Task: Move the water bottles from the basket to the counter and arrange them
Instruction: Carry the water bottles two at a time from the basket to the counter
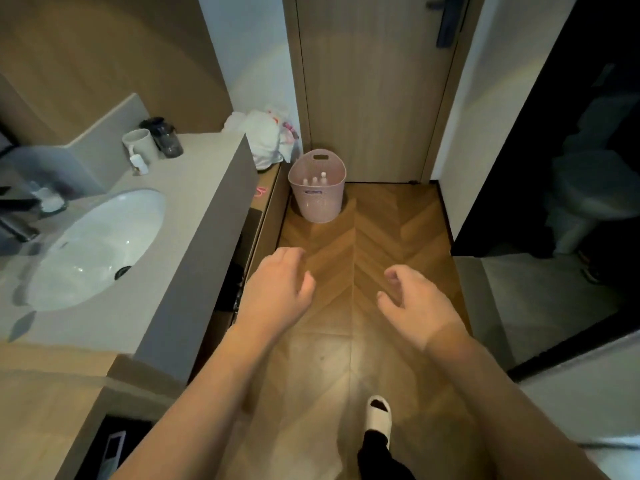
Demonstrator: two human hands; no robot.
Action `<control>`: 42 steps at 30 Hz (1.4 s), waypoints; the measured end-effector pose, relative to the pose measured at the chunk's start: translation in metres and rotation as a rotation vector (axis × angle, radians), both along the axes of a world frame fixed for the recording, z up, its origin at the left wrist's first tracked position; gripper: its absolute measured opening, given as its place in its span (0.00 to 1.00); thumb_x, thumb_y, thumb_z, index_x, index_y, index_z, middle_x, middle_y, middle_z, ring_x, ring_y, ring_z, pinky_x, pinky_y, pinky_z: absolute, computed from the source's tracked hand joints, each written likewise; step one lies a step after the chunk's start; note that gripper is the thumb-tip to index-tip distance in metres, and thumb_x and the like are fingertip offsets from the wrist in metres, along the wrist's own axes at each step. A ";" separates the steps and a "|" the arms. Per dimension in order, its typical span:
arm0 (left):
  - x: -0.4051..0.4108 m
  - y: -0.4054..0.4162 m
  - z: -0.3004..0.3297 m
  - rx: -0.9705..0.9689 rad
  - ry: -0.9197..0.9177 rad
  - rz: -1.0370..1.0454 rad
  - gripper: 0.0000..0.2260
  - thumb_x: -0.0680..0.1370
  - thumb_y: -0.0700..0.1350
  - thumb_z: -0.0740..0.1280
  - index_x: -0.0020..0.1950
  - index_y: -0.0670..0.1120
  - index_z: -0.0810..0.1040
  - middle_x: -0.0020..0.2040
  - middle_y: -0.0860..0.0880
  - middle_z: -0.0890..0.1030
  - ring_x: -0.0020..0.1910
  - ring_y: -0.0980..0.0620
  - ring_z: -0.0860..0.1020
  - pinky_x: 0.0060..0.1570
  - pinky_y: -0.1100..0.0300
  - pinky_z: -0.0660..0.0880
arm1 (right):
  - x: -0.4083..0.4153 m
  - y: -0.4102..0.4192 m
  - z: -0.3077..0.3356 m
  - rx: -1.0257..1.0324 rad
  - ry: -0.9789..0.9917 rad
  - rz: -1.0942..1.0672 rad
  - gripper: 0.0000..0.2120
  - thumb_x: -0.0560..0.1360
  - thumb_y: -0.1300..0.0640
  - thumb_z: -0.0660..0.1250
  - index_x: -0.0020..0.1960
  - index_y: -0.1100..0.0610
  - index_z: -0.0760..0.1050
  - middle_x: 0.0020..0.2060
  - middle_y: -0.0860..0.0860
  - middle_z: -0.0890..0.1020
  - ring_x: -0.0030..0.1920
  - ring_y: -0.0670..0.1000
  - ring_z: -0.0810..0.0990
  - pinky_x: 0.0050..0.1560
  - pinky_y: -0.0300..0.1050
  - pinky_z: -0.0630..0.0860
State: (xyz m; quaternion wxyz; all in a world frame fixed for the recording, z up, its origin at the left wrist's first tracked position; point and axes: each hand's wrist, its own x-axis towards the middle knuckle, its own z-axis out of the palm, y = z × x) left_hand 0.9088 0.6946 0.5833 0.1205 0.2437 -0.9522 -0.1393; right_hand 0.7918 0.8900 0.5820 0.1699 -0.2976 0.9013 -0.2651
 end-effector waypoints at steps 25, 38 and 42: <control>-0.553 -0.300 -0.003 0.101 0.009 0.077 0.14 0.78 0.50 0.62 0.61 0.47 0.76 0.56 0.48 0.79 0.53 0.49 0.79 0.49 0.53 0.78 | -0.554 -0.287 0.016 0.096 0.041 0.105 0.20 0.80 0.45 0.62 0.70 0.47 0.67 0.65 0.45 0.74 0.44 0.41 0.76 0.45 0.39 0.75; -0.758 -0.424 -0.034 0.164 -0.119 0.281 0.12 0.77 0.50 0.63 0.59 0.48 0.76 0.54 0.49 0.80 0.48 0.53 0.79 0.42 0.62 0.73 | -0.821 -0.440 -0.012 0.155 -0.035 0.303 0.20 0.79 0.47 0.63 0.71 0.47 0.67 0.66 0.45 0.75 0.63 0.46 0.76 0.63 0.44 0.75; -0.804 -0.456 -0.029 0.183 -0.112 0.360 0.13 0.78 0.50 0.63 0.61 0.48 0.76 0.55 0.48 0.80 0.49 0.51 0.79 0.42 0.61 0.71 | -0.888 -0.510 -0.011 0.205 -0.033 0.409 0.20 0.80 0.50 0.64 0.71 0.50 0.68 0.67 0.47 0.75 0.63 0.48 0.76 0.62 0.47 0.75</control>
